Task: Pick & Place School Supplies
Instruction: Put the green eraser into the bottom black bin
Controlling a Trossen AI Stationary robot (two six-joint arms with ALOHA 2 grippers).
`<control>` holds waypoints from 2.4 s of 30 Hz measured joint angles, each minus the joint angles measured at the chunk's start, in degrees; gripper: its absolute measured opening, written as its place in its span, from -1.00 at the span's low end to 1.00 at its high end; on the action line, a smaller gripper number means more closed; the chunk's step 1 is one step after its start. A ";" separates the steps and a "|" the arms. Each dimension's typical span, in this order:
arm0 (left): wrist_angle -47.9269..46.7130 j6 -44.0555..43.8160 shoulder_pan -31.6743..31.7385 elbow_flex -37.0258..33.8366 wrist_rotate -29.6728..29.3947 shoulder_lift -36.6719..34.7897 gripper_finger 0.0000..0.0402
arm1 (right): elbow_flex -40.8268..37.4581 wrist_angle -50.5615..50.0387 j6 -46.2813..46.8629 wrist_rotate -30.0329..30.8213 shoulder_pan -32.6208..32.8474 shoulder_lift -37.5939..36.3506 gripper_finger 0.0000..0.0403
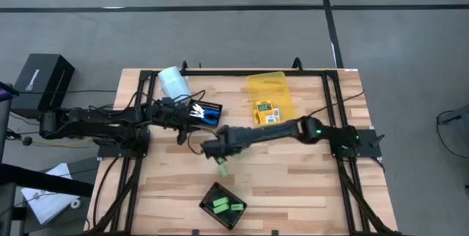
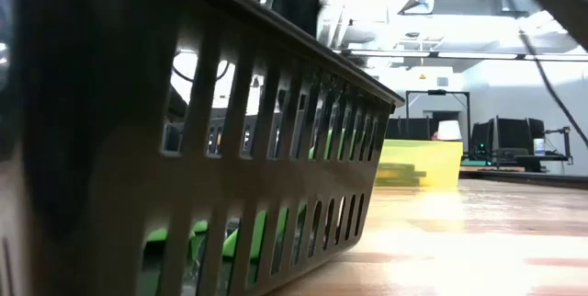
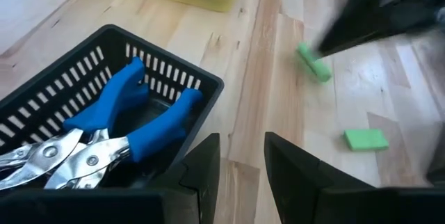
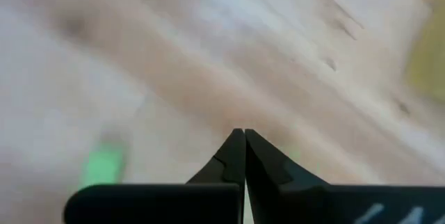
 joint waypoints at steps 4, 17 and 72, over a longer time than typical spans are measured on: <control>0.07 -0.94 0.31 0.00 0.02 0.00 -0.46 | 0.31 0.11 1.76 -0.84 3.05 -5.25 -0.98; 0.89 -6.16 0.32 0.00 0.47 0.02 -0.46 | -0.77 -2.41 1.30 1.07 6.54 -8.29 -0.89; 0.74 -14.54 -0.01 0.00 0.02 1.11 -0.32 | -16.49 15.00 -57.33 -29.00 -13.03 -8.81 0.03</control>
